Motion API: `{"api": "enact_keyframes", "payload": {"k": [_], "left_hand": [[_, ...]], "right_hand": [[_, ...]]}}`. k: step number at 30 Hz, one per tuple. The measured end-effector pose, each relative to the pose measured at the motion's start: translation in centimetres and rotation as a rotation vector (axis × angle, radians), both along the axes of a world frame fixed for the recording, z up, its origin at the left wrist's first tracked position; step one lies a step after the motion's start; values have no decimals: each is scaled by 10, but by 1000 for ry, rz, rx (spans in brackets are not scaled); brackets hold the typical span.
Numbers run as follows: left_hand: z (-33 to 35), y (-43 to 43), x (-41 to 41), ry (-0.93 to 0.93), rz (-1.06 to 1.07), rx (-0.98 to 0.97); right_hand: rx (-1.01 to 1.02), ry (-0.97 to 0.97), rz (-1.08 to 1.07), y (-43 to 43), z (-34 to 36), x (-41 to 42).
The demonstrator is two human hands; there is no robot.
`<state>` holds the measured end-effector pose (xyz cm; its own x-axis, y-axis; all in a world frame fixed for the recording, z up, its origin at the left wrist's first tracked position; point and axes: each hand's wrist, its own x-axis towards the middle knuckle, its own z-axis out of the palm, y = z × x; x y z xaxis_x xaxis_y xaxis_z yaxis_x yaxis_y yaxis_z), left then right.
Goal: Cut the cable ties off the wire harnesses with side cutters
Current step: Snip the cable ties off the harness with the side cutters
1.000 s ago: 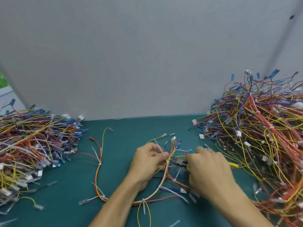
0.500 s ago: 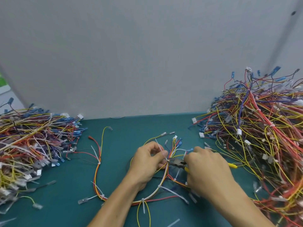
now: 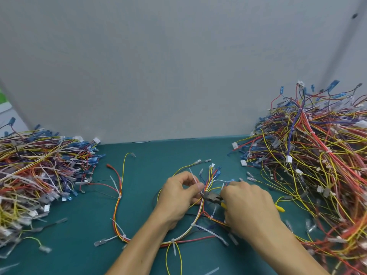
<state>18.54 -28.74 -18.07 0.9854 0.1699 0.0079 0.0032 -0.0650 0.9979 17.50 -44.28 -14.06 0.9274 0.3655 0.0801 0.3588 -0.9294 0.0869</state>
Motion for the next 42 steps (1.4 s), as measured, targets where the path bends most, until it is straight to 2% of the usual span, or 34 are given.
{"api": "enact_keyframes", "payload": {"k": [9,10,13,14,16,19,28,31,36,42], "left_hand": [[6,-2,-1,21,52,39],[7,-2,-1,-3,74,115],[15,-2,-3,-142,137,543],[18,-4,-5,-185,148,622],[22,-7,-6,-204,113,643],[23,-10,-7,-113,-16,581],[9,-19,1,55,-218,898],[6,-16,4,63,-245,820],[5,-8,2,78,-220,477],[2,-7,2,62,-214,371]], "right_hand": [[28,60,-14,-6,5,6],[41,57,-16,-12,9,7],[45,91,-24,-32,26,10],[26,122,-18,-38,31,10],[-12,193,-1,-45,39,7],[-60,242,13,-42,39,0],[-93,306,15,-22,31,-8],[-94,277,28,-25,33,-12],[-101,300,49,-23,33,-16],[-78,314,40,-26,35,-13]]}}
